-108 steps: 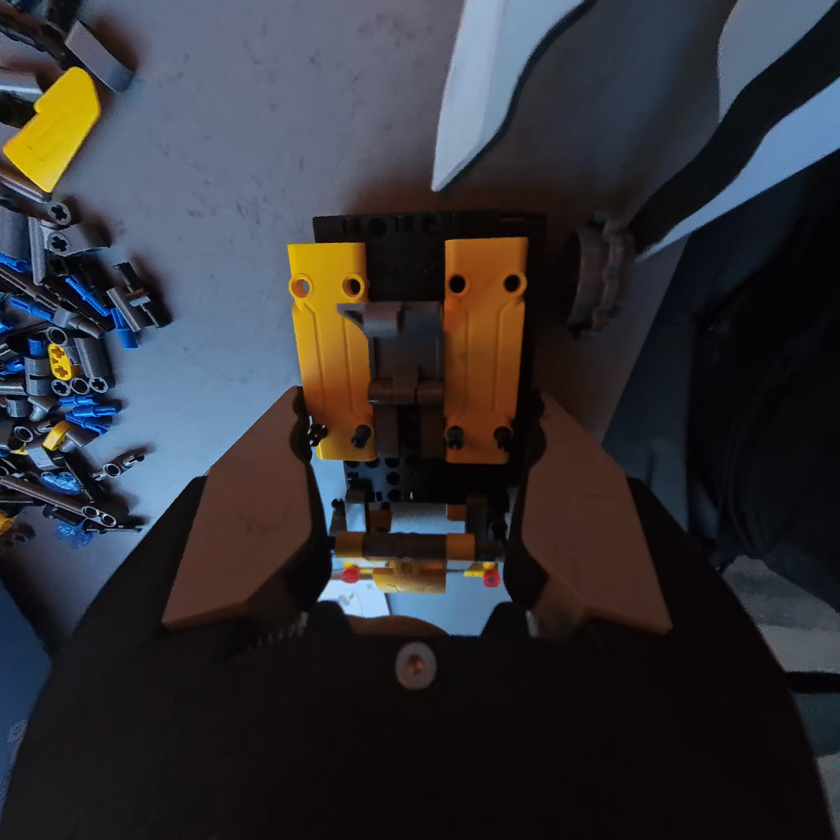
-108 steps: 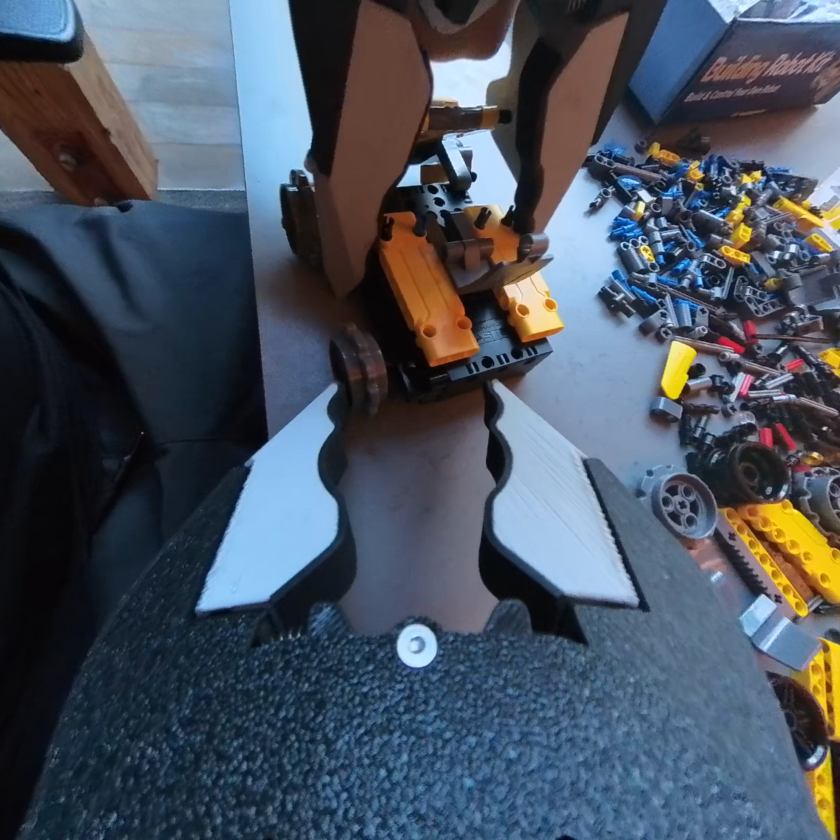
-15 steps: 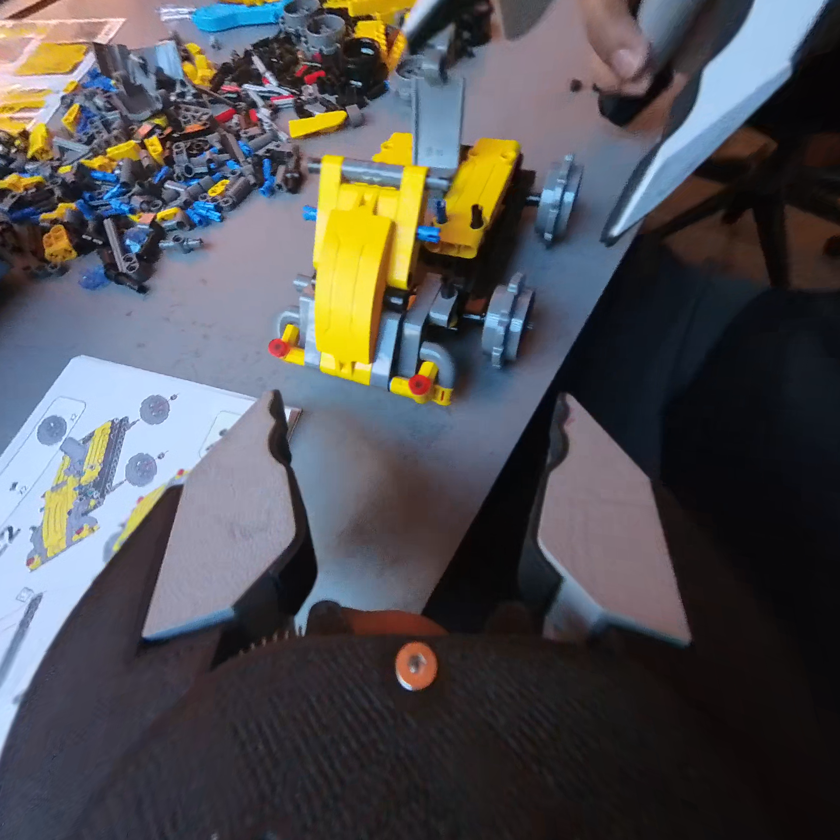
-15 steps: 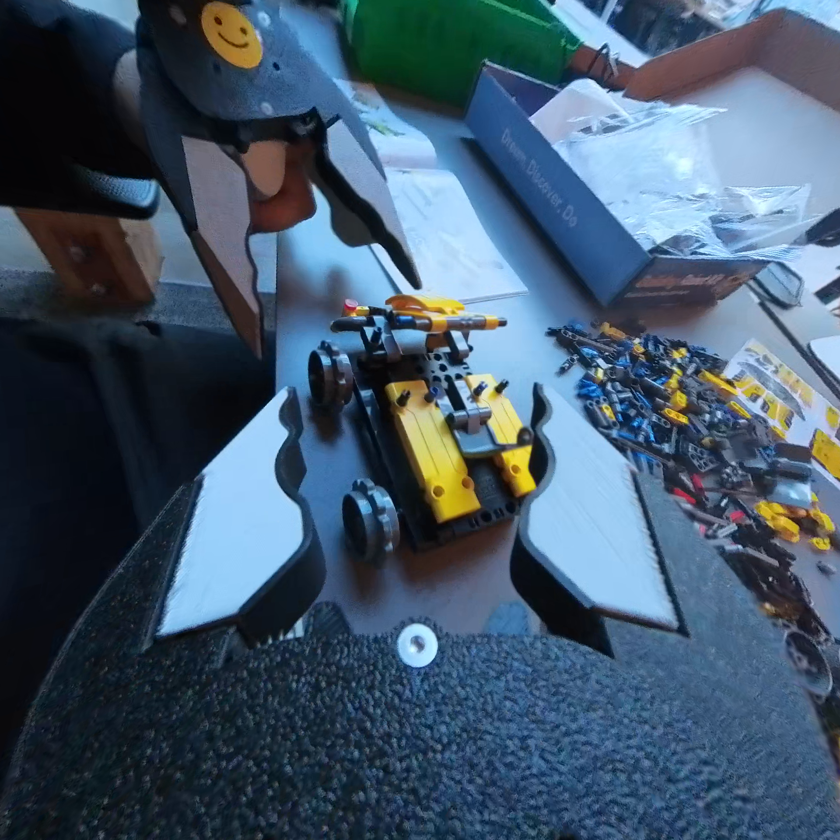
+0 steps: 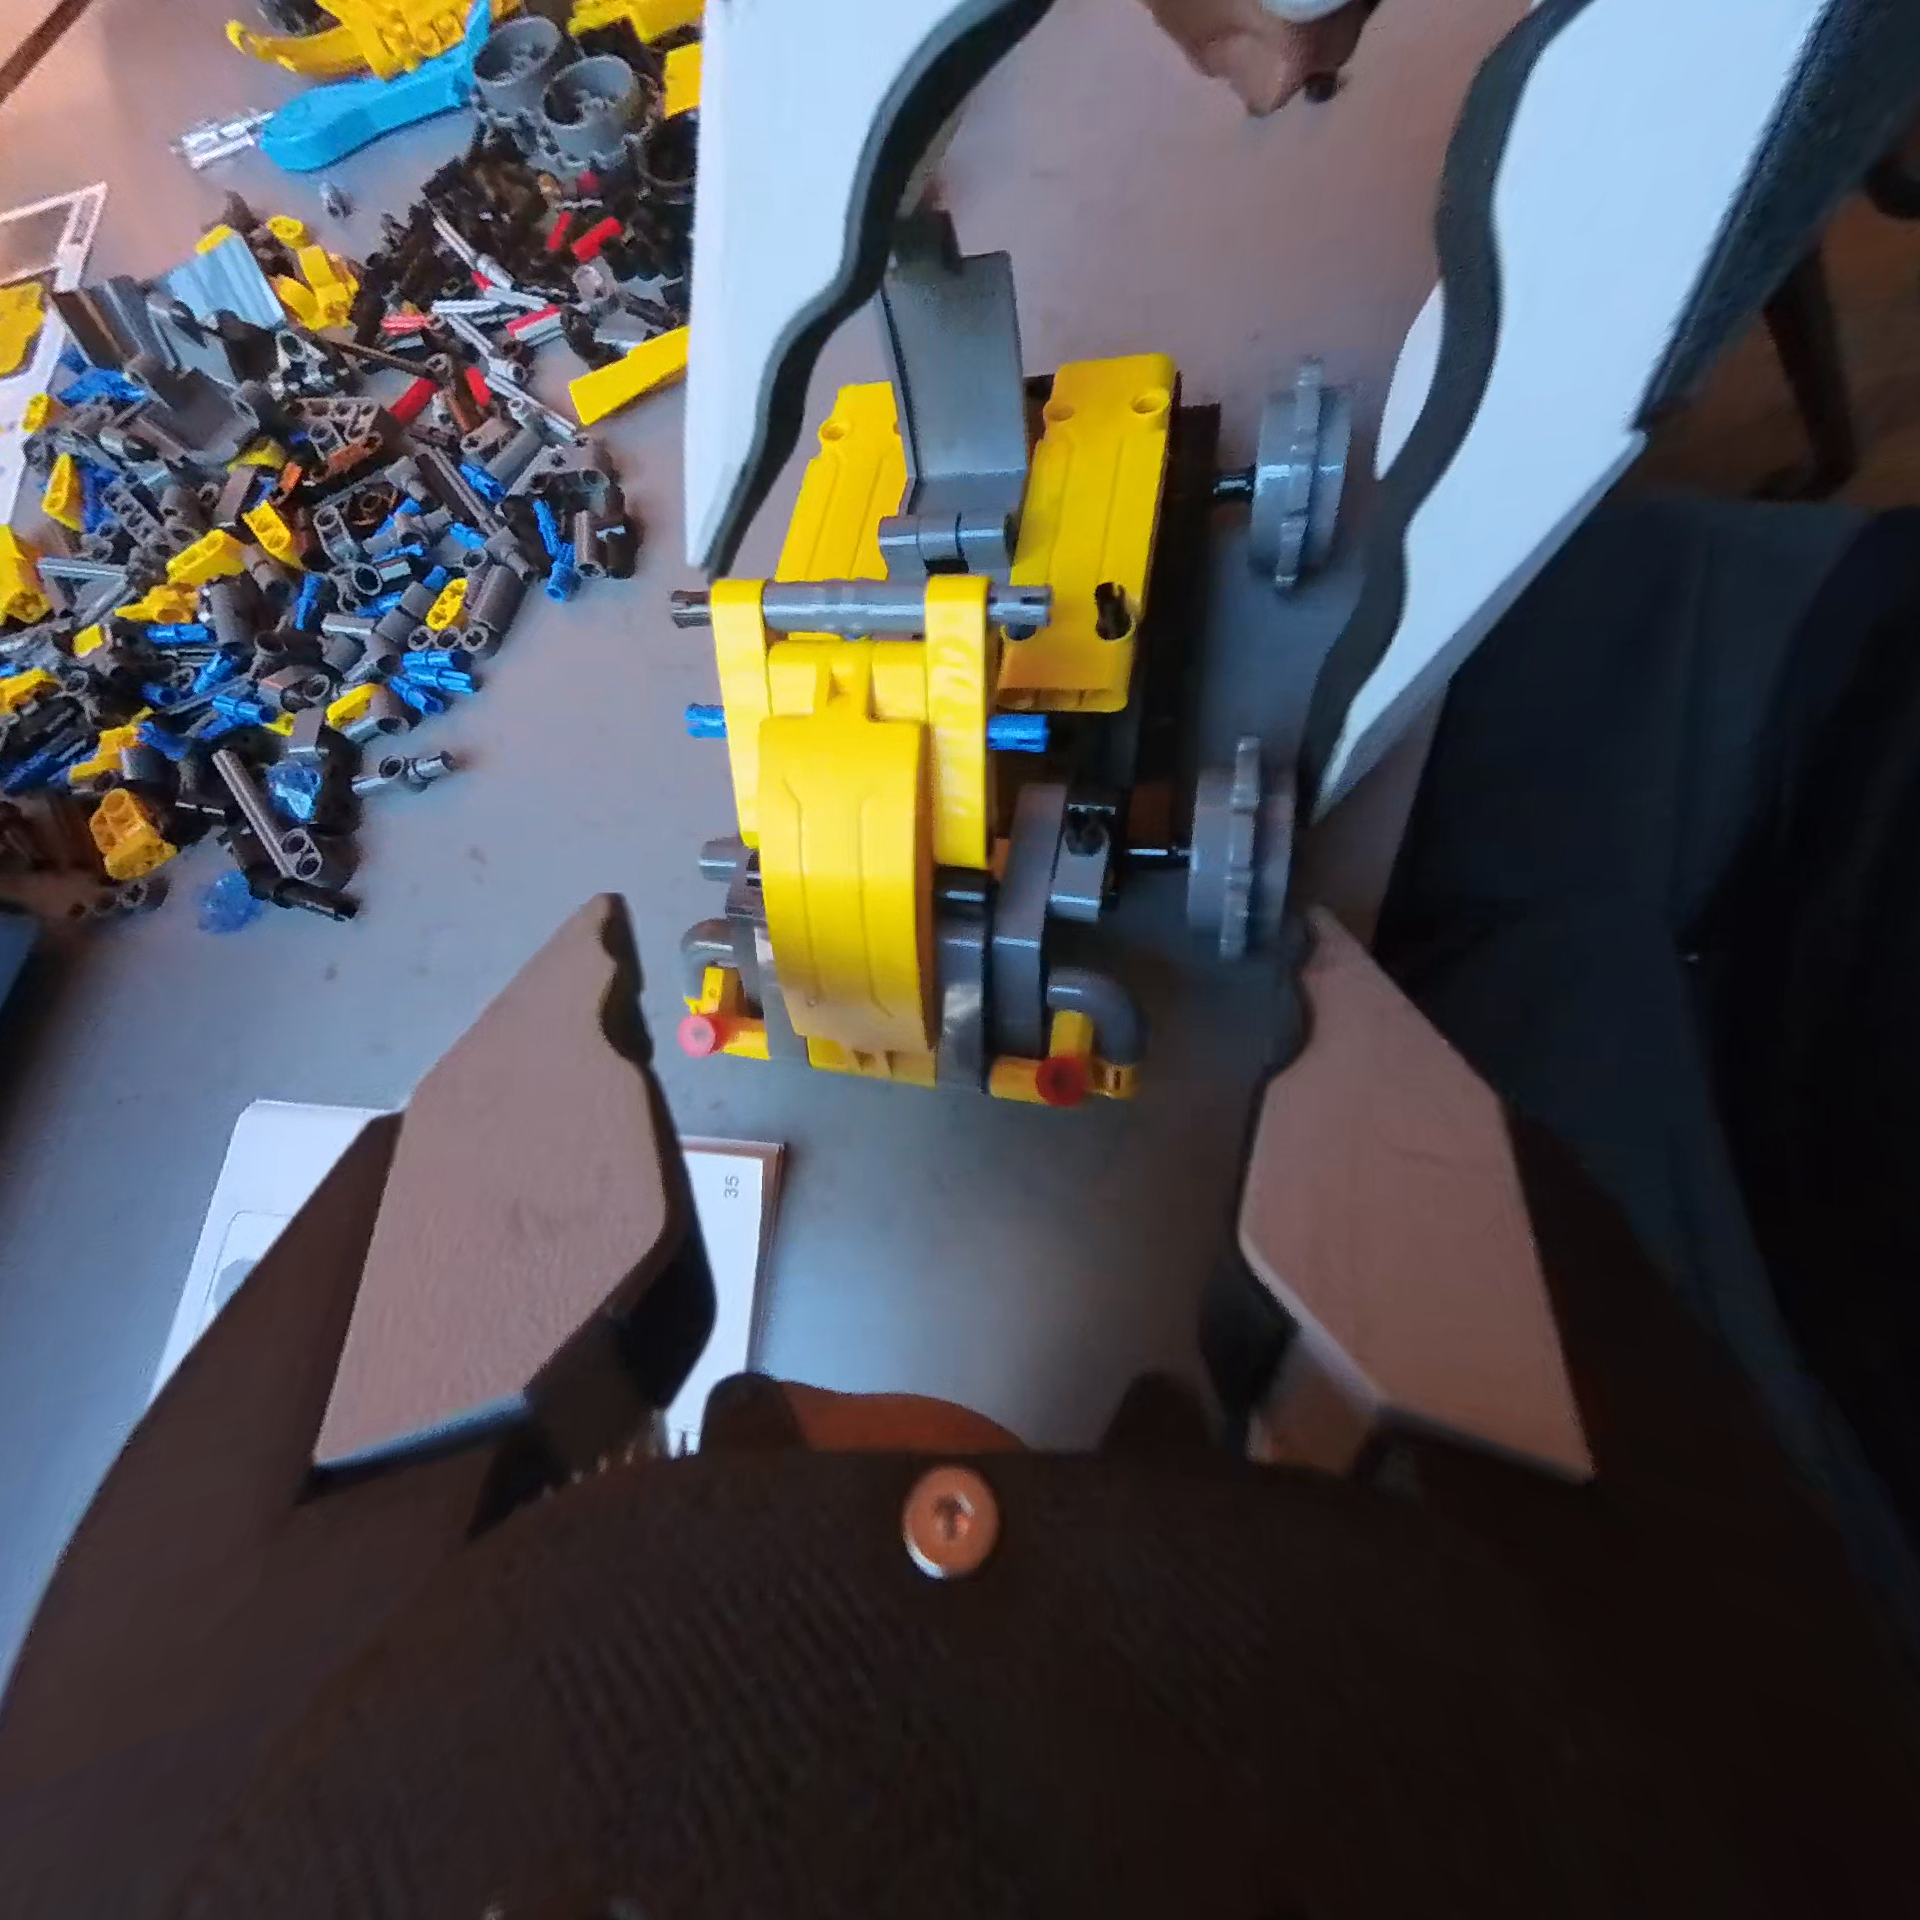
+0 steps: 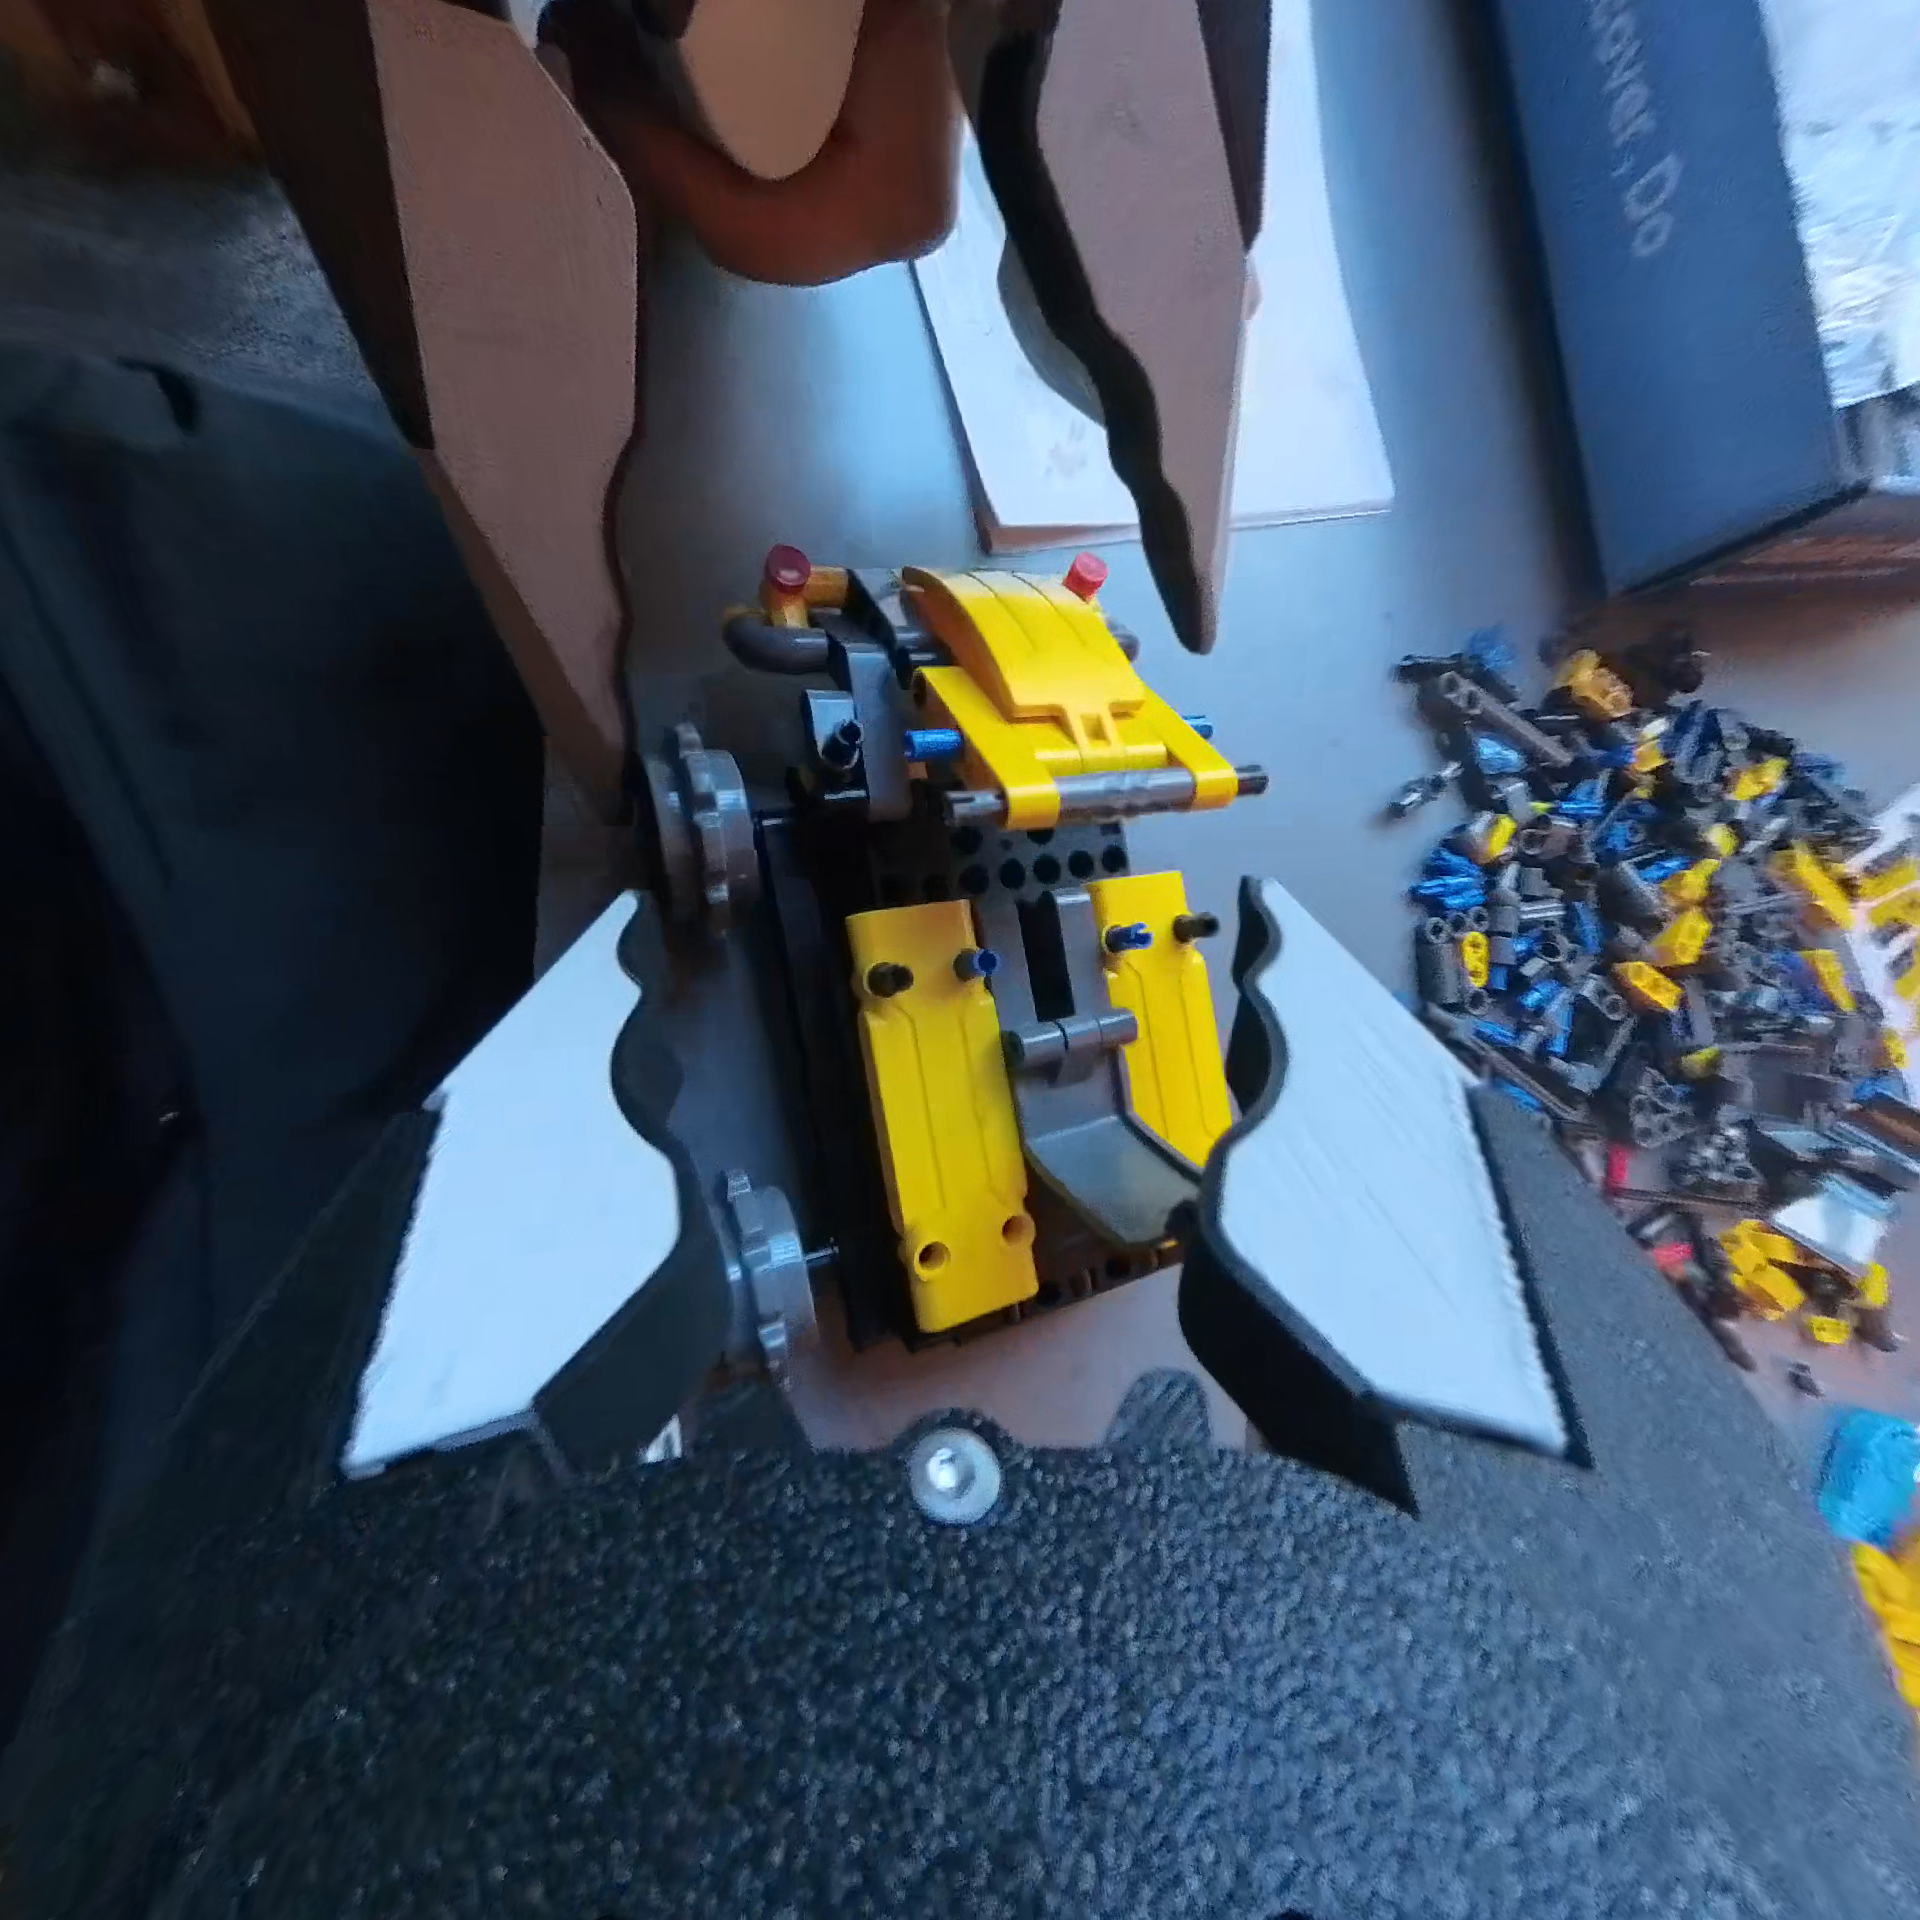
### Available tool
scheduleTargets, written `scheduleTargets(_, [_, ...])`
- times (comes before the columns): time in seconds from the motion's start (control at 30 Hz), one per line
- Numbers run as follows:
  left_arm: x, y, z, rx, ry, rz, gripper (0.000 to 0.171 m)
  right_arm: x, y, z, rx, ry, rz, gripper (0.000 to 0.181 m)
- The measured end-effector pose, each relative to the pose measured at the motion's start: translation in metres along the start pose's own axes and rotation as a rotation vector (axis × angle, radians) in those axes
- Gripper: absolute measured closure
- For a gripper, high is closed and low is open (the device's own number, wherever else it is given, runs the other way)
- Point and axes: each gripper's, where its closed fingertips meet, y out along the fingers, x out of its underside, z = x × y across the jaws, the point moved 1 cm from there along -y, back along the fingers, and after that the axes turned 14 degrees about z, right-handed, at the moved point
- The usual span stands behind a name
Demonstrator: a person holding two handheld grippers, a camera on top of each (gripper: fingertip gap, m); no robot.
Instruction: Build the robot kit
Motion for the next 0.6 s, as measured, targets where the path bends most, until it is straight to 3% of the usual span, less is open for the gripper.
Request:
scheduleTargets(0.23, [0.006,0.009,-0.003,0.051,0.017,-0.037,0.058,0.015,0.014,0.004,-0.103,0.001,-0.117,0.068])
scheduleTargets(0.6, [0.004,0.012,-0.003,0.076,0.022,-0.029,0.064,0.016,0.016,0.005,-0.14,0.007,-0.118,0.072])
